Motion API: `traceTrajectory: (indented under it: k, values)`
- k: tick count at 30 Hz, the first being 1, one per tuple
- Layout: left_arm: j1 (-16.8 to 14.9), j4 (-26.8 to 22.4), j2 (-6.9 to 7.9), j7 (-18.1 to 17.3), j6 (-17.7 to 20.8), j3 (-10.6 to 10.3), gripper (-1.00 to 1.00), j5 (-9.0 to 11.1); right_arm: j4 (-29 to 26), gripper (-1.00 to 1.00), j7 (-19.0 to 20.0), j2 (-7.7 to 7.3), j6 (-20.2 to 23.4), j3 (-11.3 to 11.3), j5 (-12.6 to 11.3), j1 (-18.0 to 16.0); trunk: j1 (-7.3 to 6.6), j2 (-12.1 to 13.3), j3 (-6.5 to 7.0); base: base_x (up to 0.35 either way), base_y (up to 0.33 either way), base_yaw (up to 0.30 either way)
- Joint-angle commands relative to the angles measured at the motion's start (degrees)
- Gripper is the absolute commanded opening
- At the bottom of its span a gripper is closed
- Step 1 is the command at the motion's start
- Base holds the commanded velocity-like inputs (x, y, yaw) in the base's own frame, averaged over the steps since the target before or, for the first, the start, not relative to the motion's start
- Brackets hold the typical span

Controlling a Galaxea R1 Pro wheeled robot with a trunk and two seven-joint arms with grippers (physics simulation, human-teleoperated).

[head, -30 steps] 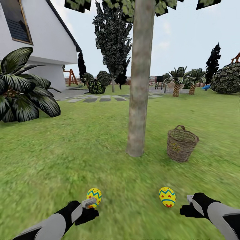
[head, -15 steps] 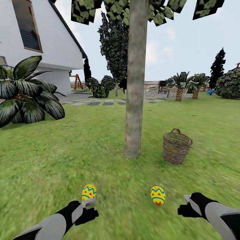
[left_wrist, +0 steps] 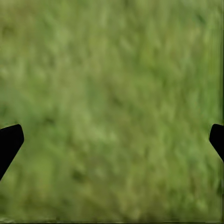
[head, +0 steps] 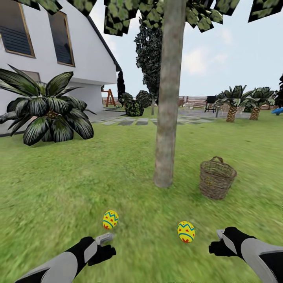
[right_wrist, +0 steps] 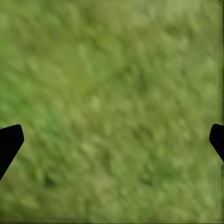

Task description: Take the three Easter eggs out of the wicker basket on the lawn in the garden, then place them on the lawn next to a single tree (choose any tree) so that all three eggs are next to the same tree and none are left in the basket.

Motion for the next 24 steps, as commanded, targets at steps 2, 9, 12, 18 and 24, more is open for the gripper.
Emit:
traceTrajectory:
  k: [2, 9, 12, 18, 24]
  values:
    - [-0.01, -0.12, 0.11, -0.18, 0.34, 0.19, 1.0, -0.1, 0.05, 1.0, 0.26, -0.02, 0.09, 0.5, -0.57, -0.04, -0.48, 0.79, 0.31, -0.206, -0.289, 0.079]
    - [-0.01, -0.12, 0.08, -0.21, 0.34, 0.19, 1.0, -0.1, 0.05, 1.0, 0.33, -0.02, 0.09, 0.58, -0.49, -0.04, -2.02, 3.6, 1.54, -0.206, -0.289, -0.029]
    - [-0.01, -0.12, -0.01, -0.21, 0.3, 0.18, 1.0, -0.16, 0.05, 1.0, 0.33, -0.02, 0.09, 0.59, -0.47, -0.04, -2.68, 4.8, 1.99, -0.206, -0.289, -0.245]
    - [-0.01, -0.12, -0.08, -0.14, 0.27, 0.12, 1.0, -0.23, 0.05, 1.0, 0.33, 0.02, 0.09, 0.59, -0.46, -0.04, -3.99, 7.21, 2.8, -0.206, -0.289, -0.283]
    - [-0.01, -0.12, -0.08, -0.13, 0.27, 0.13, 1.0, -0.26, 0.05, 1.0, 0.28, 0.06, 0.09, 0.59, -0.46, -0.04, -5.31, 9.61, 3.53, -0.206, -0.289, -0.269]
